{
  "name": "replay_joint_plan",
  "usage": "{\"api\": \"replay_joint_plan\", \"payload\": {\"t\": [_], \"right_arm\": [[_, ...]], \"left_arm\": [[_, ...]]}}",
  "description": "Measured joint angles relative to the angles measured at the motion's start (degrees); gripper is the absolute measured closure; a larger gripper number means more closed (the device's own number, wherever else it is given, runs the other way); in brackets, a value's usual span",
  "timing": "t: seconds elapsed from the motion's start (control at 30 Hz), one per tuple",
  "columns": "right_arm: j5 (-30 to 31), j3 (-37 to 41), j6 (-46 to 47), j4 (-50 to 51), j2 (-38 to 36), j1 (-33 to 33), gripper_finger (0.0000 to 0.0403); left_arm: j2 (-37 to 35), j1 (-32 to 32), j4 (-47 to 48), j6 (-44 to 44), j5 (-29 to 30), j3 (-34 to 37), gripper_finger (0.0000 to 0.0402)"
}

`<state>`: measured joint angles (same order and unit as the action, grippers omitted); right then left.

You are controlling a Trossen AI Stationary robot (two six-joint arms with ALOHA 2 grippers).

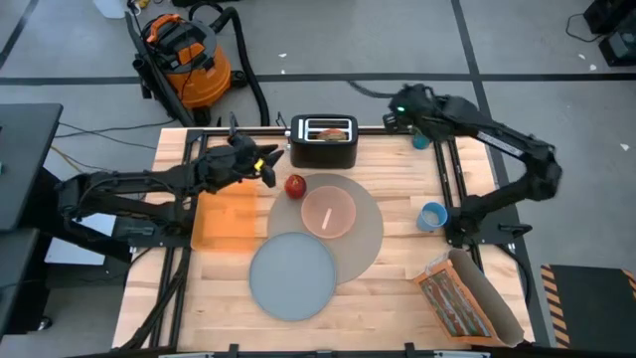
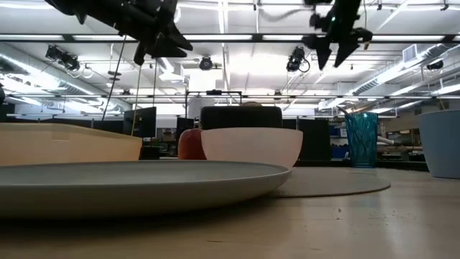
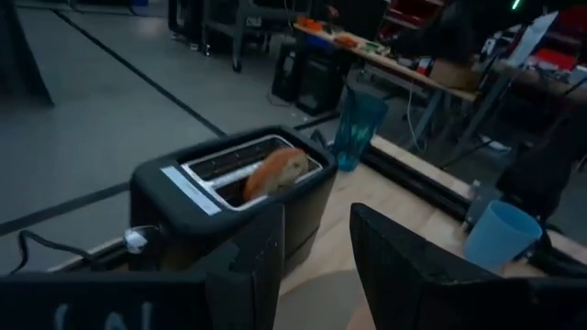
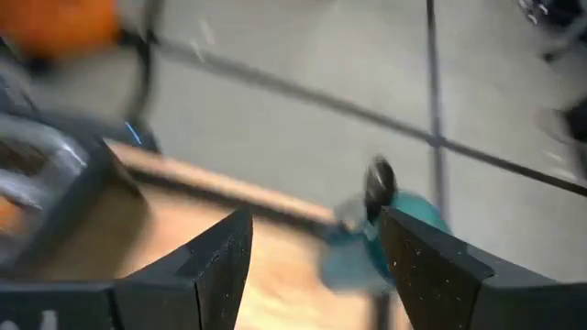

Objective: Arrange a breakfast setting
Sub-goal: Put the black spoon to the right of the orange bowl on the gray table mat

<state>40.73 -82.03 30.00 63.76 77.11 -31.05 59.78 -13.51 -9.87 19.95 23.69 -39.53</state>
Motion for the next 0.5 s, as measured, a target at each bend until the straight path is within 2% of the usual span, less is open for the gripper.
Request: {"api": "replay_joint_plan", "payload": {"t": [0.13,0.33,0.5], "right_arm": [[-0.7,-7.6,0.2,9.3,8.4,-2.5,0.0140],[0.5,-11.4,1.3,4.6,16.8,-4.9,0.0087],[8.6,-11.5,11.2,5.0,22.1,-5.9,0.0080]], "left_arm": [[-1.6,-1.4,3.2,1.2,0.0,0.0,0.0266],[-2.6,-2.2,8.5,1.3,-2.2,0.0,0.0266],[-2.6,-2.2,9.4,3.2,-7.7,0.0,0.0266]]}}
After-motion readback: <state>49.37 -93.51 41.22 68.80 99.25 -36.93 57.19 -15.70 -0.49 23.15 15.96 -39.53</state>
